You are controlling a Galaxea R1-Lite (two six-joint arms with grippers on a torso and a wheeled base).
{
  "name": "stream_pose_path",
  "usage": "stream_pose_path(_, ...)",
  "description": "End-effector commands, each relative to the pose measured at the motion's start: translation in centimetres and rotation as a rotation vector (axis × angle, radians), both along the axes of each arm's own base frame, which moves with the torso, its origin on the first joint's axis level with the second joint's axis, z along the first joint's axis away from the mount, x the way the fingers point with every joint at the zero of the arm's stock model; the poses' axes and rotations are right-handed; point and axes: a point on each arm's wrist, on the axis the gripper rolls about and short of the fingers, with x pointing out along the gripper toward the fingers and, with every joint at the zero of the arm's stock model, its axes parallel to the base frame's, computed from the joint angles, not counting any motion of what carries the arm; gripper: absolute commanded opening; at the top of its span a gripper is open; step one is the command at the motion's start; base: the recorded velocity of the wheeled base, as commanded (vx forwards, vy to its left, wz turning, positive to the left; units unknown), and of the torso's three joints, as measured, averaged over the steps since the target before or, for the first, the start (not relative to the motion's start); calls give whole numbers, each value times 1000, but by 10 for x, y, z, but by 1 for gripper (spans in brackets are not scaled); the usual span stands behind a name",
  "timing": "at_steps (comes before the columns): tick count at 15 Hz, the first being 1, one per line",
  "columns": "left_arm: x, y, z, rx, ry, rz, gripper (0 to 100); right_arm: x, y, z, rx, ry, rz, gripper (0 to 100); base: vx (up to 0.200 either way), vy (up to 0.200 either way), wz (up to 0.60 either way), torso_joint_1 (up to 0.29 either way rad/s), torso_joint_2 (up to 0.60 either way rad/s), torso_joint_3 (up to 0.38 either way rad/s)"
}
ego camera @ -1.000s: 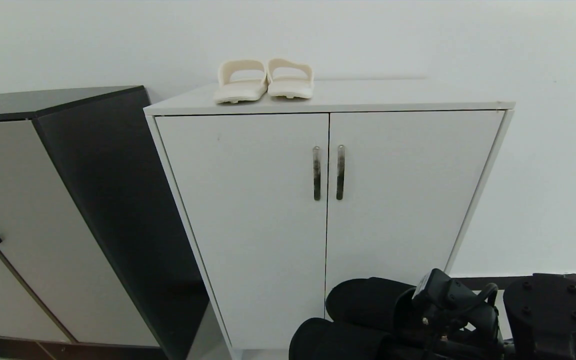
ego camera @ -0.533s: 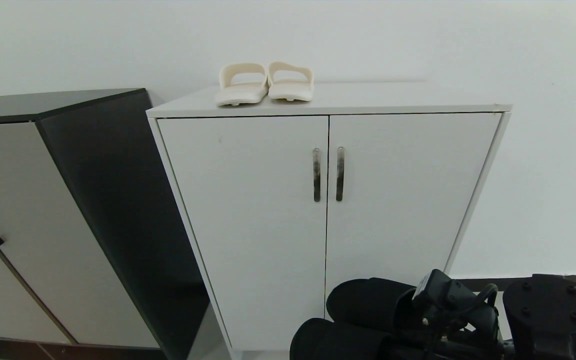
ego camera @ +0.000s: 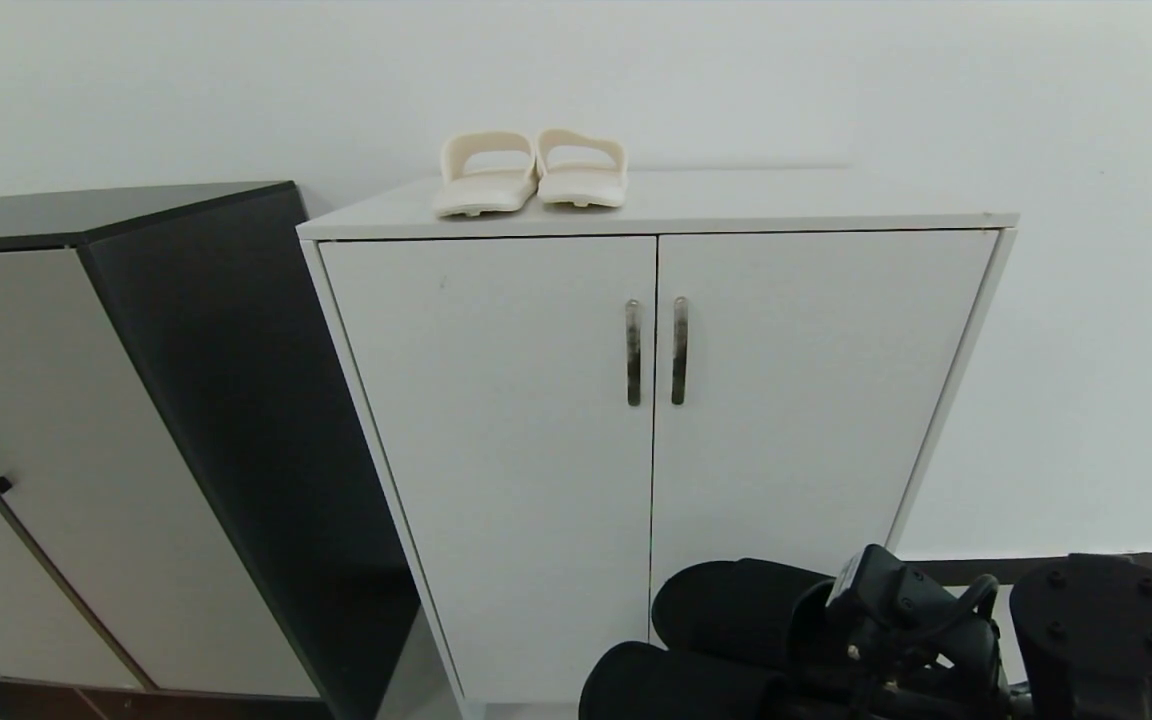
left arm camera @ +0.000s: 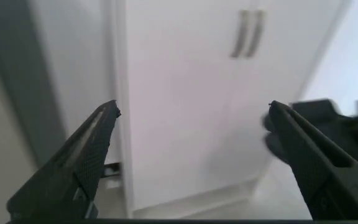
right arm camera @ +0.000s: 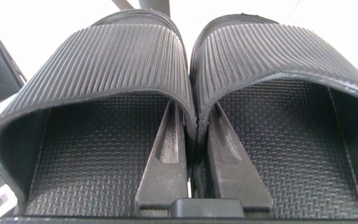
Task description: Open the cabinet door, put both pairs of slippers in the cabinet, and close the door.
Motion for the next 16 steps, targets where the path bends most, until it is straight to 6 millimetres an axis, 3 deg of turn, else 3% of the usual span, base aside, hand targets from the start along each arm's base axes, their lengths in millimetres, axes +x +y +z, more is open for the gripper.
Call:
stream_pose_path(1, 54, -9, 8, 2, 150, -196, 100, 0, 0, 0, 0, -1, 0, 0, 0, 0, 0, 0, 0, 0)
stream_pose_path(5, 91, -33, 33, 15, 156, -452, 100, 0, 0, 0, 2, -1, 0, 0, 0, 0, 0, 0, 0, 0)
stream_pose_path(10, 116, -76, 53, 34, 175, -680, 100, 0, 0, -1, -2, 2, 0, 0, 0, 0, 0, -4, 101, 60)
stream_pose_path(15, 172, -122, 48, 2, 187, -739, 100, 1, 1, -2, -9, 6, -2, 0, 0, 0, 0, 0, 0, 0)
stream_pose_path(16, 175, -128, 49, -15, 190, -752, 100, 1, 1, -2, -9, 5, -3, 0, 0, 0, 0, 0, 0, 0)
